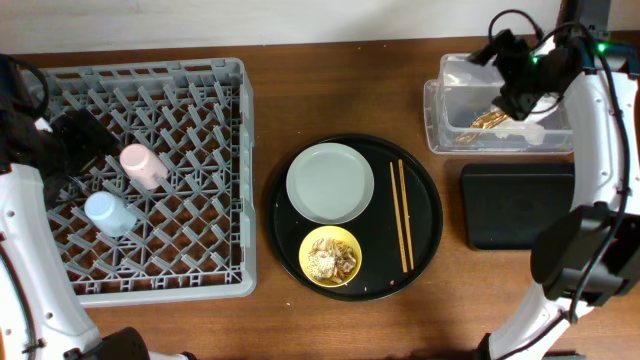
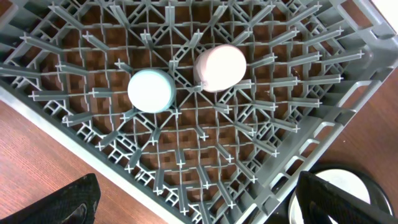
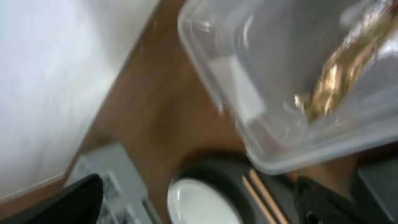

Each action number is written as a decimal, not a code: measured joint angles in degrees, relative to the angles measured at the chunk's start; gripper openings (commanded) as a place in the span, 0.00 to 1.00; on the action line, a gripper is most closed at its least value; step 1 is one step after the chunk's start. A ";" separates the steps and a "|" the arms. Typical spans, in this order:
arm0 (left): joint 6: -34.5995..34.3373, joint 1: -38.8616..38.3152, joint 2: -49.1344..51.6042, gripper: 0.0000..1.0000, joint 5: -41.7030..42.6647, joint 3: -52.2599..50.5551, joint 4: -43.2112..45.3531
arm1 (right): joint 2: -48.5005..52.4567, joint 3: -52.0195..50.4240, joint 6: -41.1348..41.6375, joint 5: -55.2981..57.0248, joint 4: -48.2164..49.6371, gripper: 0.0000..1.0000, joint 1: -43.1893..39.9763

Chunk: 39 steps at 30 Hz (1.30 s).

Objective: Sort waste into correct bins and load items into the dishwasher rack

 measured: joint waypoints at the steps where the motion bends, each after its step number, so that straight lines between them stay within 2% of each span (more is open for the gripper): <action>1: 0.00 0.00 0.00 0.99 0.00 0.00 0.00 | -1.25 -0.11 -1.33 -0.52 -1.75 0.99 0.00; 5: 0.00 0.00 0.00 0.99 -0.02 0.00 0.00 | -9.97 -0.09 -10.36 -1.11 -9.51 0.99 0.26; 8: 0.00 0.00 0.00 0.99 -0.02 0.00 0.00 | -16.39 0.31 -19.45 -1.31 -20.28 0.99 2.08; 11: 0.00 0.00 0.00 0.99 -0.02 0.00 0.00 | -17.57 0.20 -26.23 1.03 -29.57 0.99 7.96; 14: 0.00 0.00 0.00 0.99 0.00 0.00 0.02 | -17.07 -3.93 -28.68 4.57 -31.17 0.99 14.32; 15: 0.00 0.00 0.00 0.99 0.00 0.00 0.00 | -16.83 -6.05 -29.14 5.44 -30.42 0.98 16.72; 16: 0.02 0.00 0.00 0.99 0.00 0.00 0.00 | -16.70 -8.79 -29.53 6.21 -28.50 0.90 19.23; 18: 0.00 0.00 0.00 0.99 0.00 0.00 0.02 | -16.17 -12.35 -30.47 7.52 -24.94 0.90 22.75; 19: 0.00 0.00 0.00 1.00 0.02 0.00 0.00 | -15.69 -15.17 -30.58 8.52 -21.64 0.93 25.46; 22: 0.00 0.00 0.00 0.99 -0.02 0.00 0.00 | -15.19 -19.04 -30.86 9.97 -17.66 0.96 28.35; 27: 0.02 0.00 0.00 0.99 0.00 0.00 0.00 | -15.23 -25.97 -30.95 12.79 -14.36 0.96 28.61; 31: 0.02 0.00 0.00 0.99 -0.02 0.00 0.09 | -15.26 -34.36 -30.60 13.49 -9.09 0.85 28.61; 34: 0.02 0.00 0.00 0.99 0.00 0.00 0.00 | -15.23 -38.71 -28.74 13.73 -5.70 0.84 28.61; 39: 0.00 0.00 0.00 0.99 -0.02 0.00 0.00 | -15.23 -39.17 -27.32 13.77 -3.54 0.76 28.61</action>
